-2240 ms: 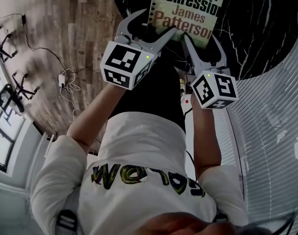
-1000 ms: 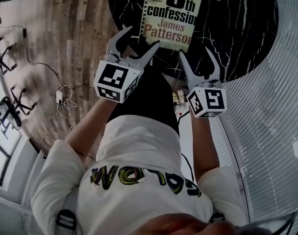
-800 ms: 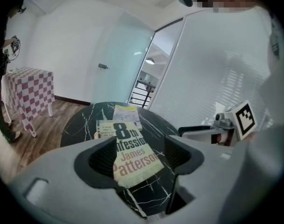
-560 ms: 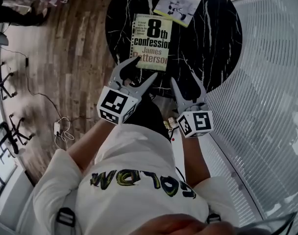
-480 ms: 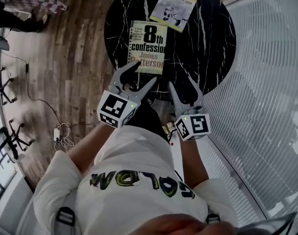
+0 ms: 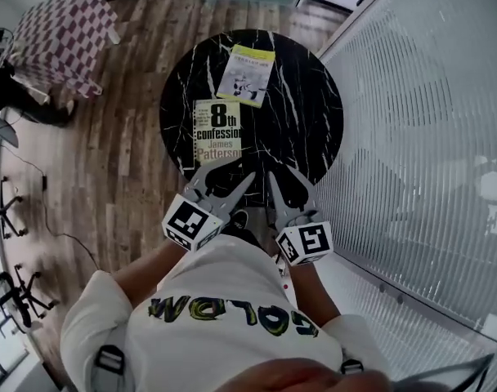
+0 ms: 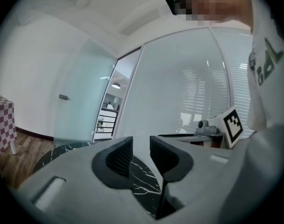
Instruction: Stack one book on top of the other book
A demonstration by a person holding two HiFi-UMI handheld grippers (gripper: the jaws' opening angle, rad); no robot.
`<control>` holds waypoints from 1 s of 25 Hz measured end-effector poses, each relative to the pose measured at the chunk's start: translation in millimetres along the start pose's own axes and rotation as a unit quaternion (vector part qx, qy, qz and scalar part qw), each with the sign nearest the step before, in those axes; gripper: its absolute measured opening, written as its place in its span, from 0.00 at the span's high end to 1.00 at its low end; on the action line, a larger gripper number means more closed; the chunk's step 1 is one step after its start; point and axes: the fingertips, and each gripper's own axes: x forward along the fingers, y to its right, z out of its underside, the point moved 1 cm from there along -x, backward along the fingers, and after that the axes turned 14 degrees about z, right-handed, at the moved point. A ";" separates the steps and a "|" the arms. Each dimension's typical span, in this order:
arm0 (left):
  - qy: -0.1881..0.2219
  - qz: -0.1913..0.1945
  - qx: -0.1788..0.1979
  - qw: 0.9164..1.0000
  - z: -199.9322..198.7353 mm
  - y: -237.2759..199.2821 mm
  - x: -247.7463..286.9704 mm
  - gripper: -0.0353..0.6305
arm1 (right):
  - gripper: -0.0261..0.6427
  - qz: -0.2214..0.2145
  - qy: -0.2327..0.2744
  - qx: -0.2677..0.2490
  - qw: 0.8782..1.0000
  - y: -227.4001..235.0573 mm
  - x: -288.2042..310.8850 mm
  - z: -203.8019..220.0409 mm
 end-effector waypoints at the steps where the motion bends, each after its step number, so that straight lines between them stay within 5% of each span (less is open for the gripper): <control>1: 0.005 0.010 0.004 1.000 -5.3 7.6 2.5 0.77 | 0.83 0.001 0.008 -0.002 1.000 -0.2 -6.0 -6.6; 8: 0.032 0.051 0.034 0.998 -38.5 52.7 15.9 0.83 | 0.95 0.012 0.048 -0.005 0.999 1.4 -45.9 -38.7; 25: 0.040 0.084 0.032 0.995 -50.7 100.1 24.1 0.94 | 0.96 0.027 0.090 0.001 0.996 -2.0 -95.7 -62.1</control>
